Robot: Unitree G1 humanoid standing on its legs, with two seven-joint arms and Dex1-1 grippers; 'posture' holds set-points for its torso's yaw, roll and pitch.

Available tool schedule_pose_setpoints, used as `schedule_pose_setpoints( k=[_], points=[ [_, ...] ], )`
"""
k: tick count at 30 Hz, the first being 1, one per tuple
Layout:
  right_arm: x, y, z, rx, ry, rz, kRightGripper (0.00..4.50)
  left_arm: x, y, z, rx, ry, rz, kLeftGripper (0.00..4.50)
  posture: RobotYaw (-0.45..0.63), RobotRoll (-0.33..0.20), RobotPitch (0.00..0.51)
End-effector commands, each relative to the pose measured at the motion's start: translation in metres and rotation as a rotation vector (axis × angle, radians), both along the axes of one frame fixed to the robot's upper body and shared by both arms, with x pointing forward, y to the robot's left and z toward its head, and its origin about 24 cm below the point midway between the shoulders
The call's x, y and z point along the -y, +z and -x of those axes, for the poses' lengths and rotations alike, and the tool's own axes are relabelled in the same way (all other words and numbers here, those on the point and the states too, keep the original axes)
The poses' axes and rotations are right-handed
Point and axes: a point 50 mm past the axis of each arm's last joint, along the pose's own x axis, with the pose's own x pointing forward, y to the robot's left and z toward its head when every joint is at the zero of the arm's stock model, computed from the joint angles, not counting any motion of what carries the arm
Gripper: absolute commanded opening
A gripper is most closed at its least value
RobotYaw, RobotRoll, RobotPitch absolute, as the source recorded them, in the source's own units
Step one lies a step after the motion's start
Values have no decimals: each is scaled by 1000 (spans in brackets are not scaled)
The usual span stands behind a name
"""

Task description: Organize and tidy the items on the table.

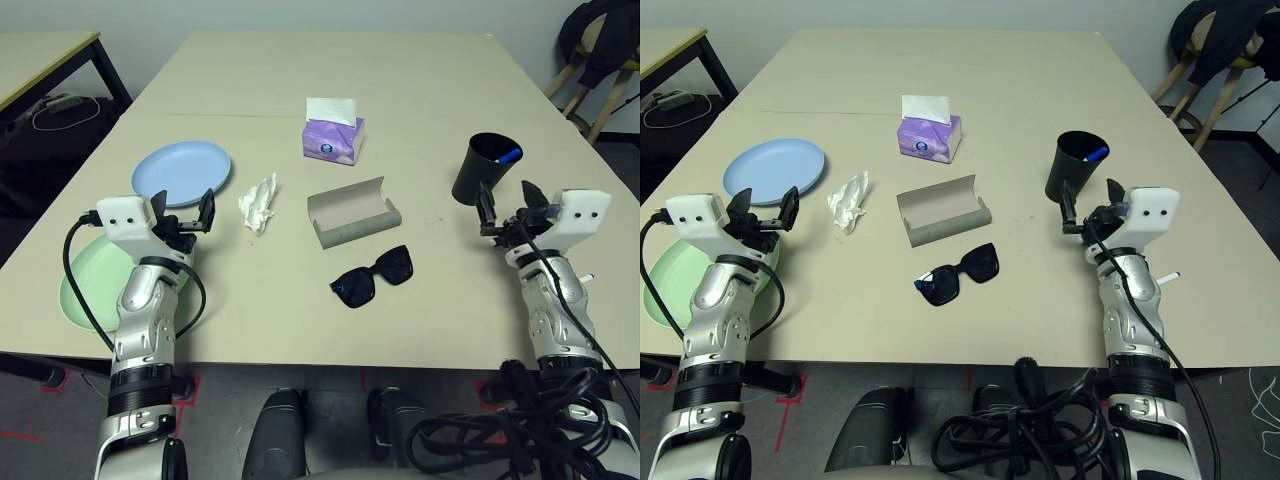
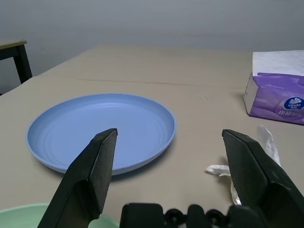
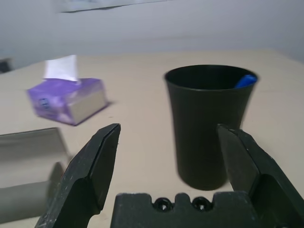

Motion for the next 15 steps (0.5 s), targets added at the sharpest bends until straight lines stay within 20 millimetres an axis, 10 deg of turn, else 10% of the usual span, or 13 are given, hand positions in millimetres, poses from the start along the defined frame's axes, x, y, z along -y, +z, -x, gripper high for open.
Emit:
schedule_pose_setpoints(
  k=[1,15],
  points=[
    [-2,1,3,-6,180,66,4460,1,6,-2,4,-38,-11,4500,88,0,74],
    [-28,13,9,54,762,307,4460,2,4,1,-24,-84,-39,4500,104,0,79]
  ],
)
